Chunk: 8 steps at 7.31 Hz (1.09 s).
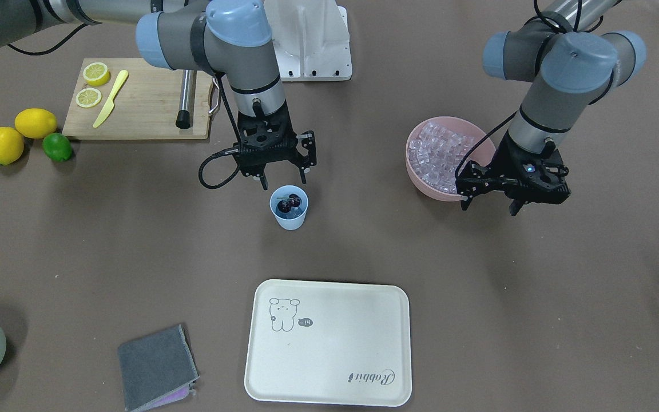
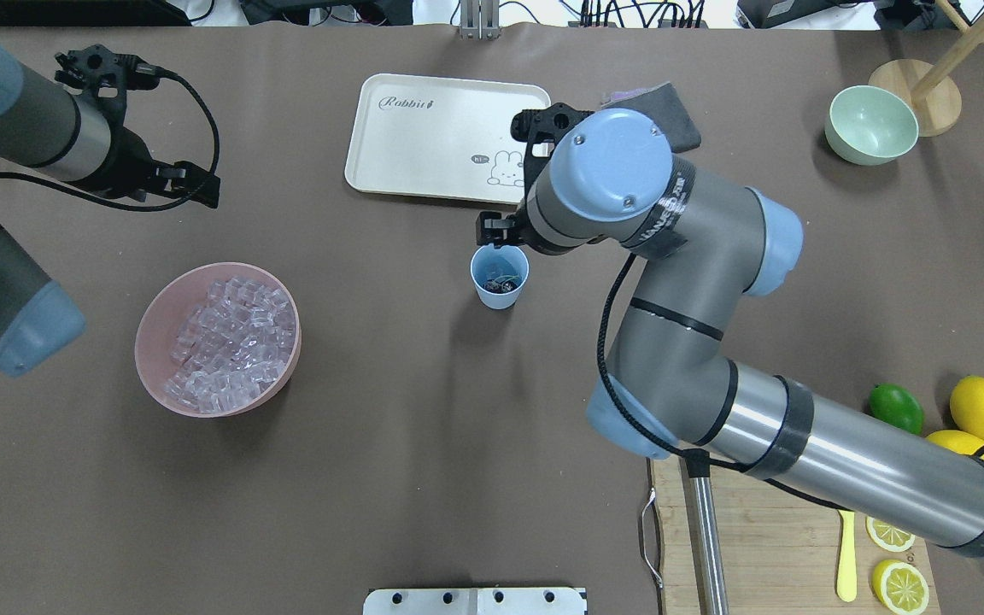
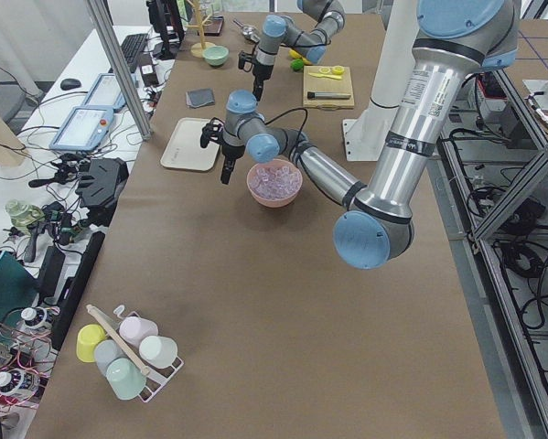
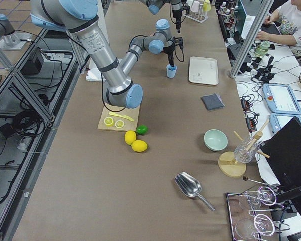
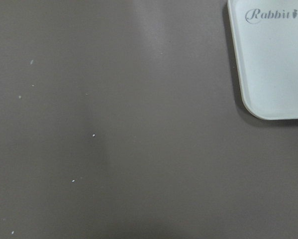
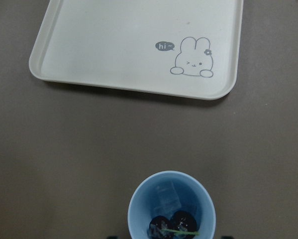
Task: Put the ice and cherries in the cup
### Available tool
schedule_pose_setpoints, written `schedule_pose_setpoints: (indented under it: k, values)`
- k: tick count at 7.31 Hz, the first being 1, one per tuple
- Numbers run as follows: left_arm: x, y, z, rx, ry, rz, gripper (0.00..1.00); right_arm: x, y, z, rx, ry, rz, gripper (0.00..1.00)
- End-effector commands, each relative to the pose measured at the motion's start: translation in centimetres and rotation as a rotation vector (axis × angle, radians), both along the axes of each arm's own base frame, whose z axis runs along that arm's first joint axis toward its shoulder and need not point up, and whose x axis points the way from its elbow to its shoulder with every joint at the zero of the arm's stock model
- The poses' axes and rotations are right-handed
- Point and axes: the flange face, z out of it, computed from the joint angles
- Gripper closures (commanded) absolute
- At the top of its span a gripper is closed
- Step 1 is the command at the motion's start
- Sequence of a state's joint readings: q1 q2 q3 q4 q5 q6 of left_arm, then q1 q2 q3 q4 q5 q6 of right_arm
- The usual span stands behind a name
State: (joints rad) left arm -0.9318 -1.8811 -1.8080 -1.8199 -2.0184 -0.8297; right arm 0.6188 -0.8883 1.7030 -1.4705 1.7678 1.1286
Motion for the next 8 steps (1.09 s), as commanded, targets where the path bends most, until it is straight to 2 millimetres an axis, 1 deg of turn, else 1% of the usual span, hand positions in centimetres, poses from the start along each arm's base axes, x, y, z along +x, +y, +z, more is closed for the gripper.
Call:
schedule_pose_setpoints:
  k: [1,2,3,4,5,6,7,8]
  values:
    - [-8.4,-0.2,6.5,-0.005,-0.051,0.042,0.02,9.2,-3.4,7.1,0.007,0.044,-0.084,0.14]
    - [-13.5,0.1,10.6,0.006,-0.094,0.070,0.02,13.8,-5.0,9.4,0.037,0.065,-0.113,0.14]
    - [-18.9,0.8,14.9,0.000,-0.103,0.098,0.02,19.5,-6.7,12.8,0.038,0.058,-0.186,0.14]
    - [-23.9,1.9,18.4,0.022,-0.114,0.131,0.02,26.6,-7.4,17.2,0.071,0.056,-0.253,0.14]
    - [-27.8,3.7,22.1,0.004,-0.104,0.140,0.02,33.9,-7.3,21.5,0.104,0.052,-0.288,0.14]
    - [-30.2,5.6,24.2,-0.025,-0.086,0.123,0.02,40.1,-7.0,25.1,0.156,0.056,-0.325,0.14]
    - [-31.2,8.3,26.6,-0.068,-0.073,0.115,0.02,42.5,-6.3,29.0,0.164,0.081,-0.352,0.14]
    - [-31.9,9.4,27.0,-0.075,-0.016,0.121,0.02,45.0,-5.9,31.0,0.192,0.104,-0.370,0.14]
